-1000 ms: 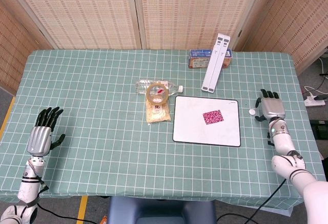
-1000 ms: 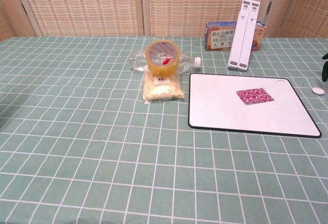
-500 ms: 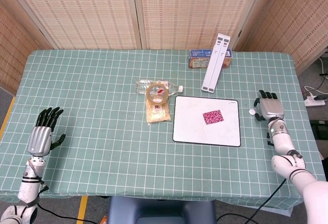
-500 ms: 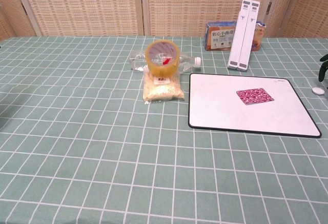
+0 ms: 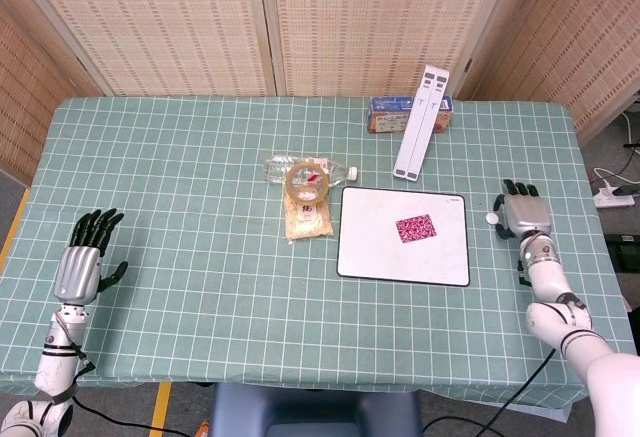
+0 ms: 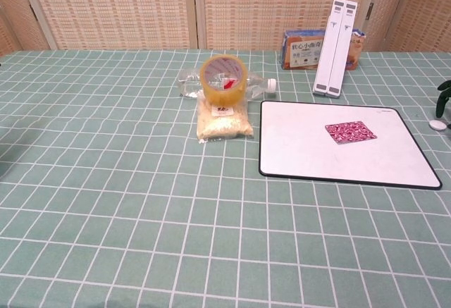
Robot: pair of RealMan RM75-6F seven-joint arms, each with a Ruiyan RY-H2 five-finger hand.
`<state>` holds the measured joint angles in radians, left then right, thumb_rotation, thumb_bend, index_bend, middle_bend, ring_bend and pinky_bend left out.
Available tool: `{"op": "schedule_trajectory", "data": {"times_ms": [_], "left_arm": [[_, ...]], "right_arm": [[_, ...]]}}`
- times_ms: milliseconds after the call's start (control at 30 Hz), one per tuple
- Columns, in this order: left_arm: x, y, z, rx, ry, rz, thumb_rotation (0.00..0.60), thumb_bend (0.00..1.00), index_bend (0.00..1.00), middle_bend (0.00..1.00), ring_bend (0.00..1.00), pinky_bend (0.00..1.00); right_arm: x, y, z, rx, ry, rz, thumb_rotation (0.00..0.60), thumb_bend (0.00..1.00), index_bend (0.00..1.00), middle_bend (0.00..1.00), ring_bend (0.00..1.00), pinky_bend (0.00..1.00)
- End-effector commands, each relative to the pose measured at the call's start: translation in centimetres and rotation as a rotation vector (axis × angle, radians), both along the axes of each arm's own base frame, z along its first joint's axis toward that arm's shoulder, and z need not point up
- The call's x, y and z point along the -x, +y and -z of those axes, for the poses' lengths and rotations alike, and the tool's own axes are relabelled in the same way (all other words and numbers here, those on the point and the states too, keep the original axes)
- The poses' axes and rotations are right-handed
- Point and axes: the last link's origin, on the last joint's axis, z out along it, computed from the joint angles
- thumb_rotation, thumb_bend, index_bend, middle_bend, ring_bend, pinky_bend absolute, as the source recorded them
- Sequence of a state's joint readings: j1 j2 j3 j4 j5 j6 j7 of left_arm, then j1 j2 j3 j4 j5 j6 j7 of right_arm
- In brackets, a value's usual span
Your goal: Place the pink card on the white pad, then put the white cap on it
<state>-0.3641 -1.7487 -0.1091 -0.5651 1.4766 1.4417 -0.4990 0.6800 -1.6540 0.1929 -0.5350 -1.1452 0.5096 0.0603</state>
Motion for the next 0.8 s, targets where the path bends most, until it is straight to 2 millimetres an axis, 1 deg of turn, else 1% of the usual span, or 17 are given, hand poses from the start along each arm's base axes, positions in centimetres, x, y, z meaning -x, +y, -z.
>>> {"op": "schedule_trajectory", "data": {"times_ms": [33, 800], "left_arm": [[0.02, -0.01, -0.02, 0.000, -0.001, -0.001, 0.600, 0.23, 0.13, 0.07, 0.00, 0.00], [0.00, 0.02, 0.00, 0.002, -0.009, -0.002, 0.600, 0.23, 0.13, 0.07, 0.00, 0.00]], "right_arm": [[-0.06, -0.07, 0.03, 0.003, 0.000, -0.001, 0.600, 0.41, 0.38, 0.00, 0.00, 0.00], [0.05, -0.19, 0.83, -0.016, 0.007, 0.015, 0.600, 0.41, 0.38, 0.00, 0.00, 0.00]]}}
